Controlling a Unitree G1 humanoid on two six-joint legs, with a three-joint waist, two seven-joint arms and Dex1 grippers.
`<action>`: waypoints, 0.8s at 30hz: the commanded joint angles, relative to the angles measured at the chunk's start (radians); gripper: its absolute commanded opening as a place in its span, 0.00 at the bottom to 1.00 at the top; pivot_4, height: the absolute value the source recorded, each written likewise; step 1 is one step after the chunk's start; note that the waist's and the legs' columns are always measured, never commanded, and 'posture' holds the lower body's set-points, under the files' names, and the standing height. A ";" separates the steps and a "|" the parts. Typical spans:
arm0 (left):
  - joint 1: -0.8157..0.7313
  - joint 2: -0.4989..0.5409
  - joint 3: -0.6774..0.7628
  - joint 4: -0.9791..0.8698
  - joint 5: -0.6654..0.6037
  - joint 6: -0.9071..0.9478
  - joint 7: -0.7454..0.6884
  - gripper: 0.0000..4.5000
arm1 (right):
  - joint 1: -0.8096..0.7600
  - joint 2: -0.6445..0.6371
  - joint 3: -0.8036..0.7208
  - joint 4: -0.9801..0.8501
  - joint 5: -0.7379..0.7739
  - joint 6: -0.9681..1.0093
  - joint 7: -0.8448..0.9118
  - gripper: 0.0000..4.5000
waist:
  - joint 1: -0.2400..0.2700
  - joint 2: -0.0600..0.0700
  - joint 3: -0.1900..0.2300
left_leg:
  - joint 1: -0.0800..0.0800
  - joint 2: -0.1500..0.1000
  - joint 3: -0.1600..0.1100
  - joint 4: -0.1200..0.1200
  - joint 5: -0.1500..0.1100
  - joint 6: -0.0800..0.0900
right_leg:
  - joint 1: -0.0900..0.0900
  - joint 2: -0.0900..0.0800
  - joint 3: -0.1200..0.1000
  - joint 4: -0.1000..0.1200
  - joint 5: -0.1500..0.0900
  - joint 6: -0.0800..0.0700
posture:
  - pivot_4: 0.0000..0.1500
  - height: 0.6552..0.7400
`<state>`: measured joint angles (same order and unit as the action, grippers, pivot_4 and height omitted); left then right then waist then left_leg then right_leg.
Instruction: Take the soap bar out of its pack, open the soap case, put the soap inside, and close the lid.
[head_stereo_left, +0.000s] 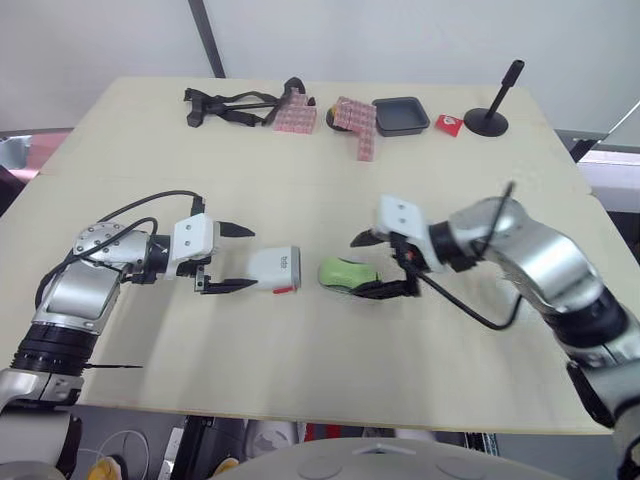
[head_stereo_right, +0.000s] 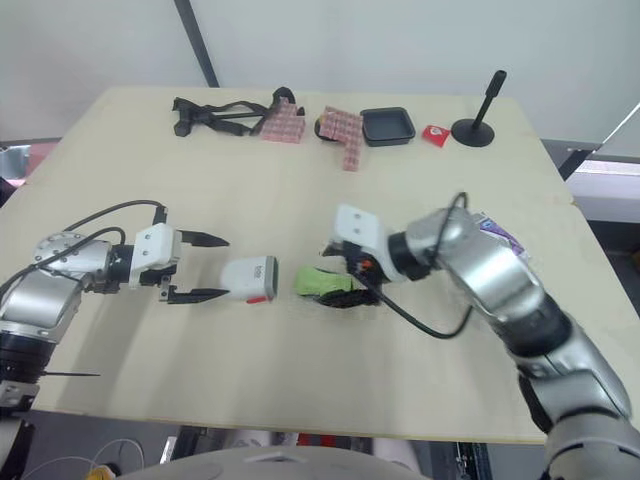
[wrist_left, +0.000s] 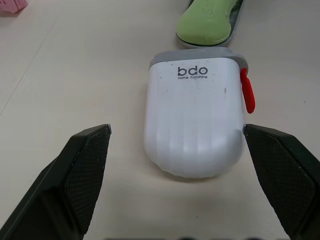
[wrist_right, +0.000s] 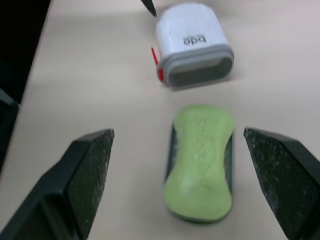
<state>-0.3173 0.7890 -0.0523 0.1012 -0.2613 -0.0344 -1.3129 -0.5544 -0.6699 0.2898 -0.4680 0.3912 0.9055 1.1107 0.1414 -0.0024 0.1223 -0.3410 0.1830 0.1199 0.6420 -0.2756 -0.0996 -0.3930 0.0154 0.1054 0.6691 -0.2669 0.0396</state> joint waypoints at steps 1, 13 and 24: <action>-0.016 0.010 0.020 -0.020 -0.043 0.036 -0.020 1.00 | 0.090 -0.011 -0.164 -0.088 0.086 -0.059 -0.017 0.99 | -0.005 0.000 0.000 | 0.000 0.000 0.000 0.000 0.000 0.000 | 0.000 0.000 0.000 0.000 0.000 0.000 | 1.00 1.00; -0.099 -0.029 -0.014 0.072 -0.020 0.028 -0.049 1.00 | 0.347 0.098 -0.319 -0.094 0.088 -0.362 -0.165 0.99 | -0.012 0.000 0.000 | -0.004 0.000 0.000 -0.002 0.000 -0.001 | 0.001 0.000 0.001 -0.001 0.000 0.000 | 1.00 1.00; -0.131 -0.038 -0.057 0.084 -0.030 0.065 -0.125 1.00 | 0.350 0.065 -0.235 -0.071 0.044 -0.424 -0.173 0.99 | -0.012 0.000 0.000 | -0.001 0.000 0.000 -0.003 0.001 -0.001 | 0.001 0.000 0.000 -0.002 0.000 0.000 | 1.00 1.00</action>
<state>-0.4407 0.7470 -0.1074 0.2126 -0.2796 0.0280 -1.4231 -0.1995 -0.5957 0.0554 -0.5186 0.4360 0.5038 0.9386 0.1296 -0.0026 0.1221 -0.3419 0.1829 0.1200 0.6392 -0.2750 -0.1004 -0.3922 0.0153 0.1055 0.6670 -0.2670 0.0395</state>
